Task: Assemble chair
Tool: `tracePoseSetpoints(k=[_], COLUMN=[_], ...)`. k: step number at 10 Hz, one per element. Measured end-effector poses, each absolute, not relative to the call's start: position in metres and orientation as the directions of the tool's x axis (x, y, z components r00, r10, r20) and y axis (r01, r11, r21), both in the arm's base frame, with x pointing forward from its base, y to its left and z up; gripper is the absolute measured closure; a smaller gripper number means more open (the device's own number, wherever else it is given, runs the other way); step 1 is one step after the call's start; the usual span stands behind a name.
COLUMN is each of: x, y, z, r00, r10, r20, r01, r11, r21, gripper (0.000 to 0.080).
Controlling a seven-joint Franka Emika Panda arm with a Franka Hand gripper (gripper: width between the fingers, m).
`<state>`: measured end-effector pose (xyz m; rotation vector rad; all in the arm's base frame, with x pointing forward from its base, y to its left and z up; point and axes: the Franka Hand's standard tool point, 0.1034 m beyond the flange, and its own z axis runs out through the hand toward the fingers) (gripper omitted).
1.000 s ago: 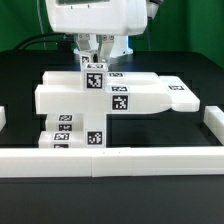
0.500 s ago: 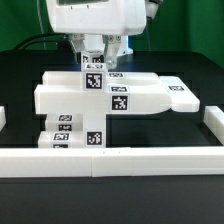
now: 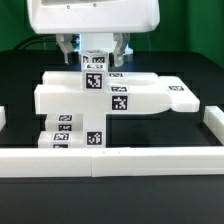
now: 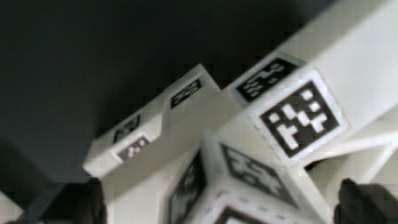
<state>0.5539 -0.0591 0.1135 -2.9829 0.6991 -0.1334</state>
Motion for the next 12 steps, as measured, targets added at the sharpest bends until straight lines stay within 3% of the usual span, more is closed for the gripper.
tracePoseSetpoints(k=[4,8,11,12], x=[0.5534,0.5552,0.5564,0.5562], y=[-0.059,-0.058,-0.0599,-0.0599], z=[0.1136,0.1149,0.1161,0.1155], r00=[0.988,0.977,0.963,0.964], r10=[-0.125,0.19,0.25,0.249], r20=[0.091,0.095,0.098,0.097], r01=[-0.121,0.192,0.251,0.25], r11=[-0.991,-0.981,-0.968,-0.968], r21=[-0.052,-0.008,-0.001,-0.001], gripper=[0.0151,0.0151,0.0151,0.0275])
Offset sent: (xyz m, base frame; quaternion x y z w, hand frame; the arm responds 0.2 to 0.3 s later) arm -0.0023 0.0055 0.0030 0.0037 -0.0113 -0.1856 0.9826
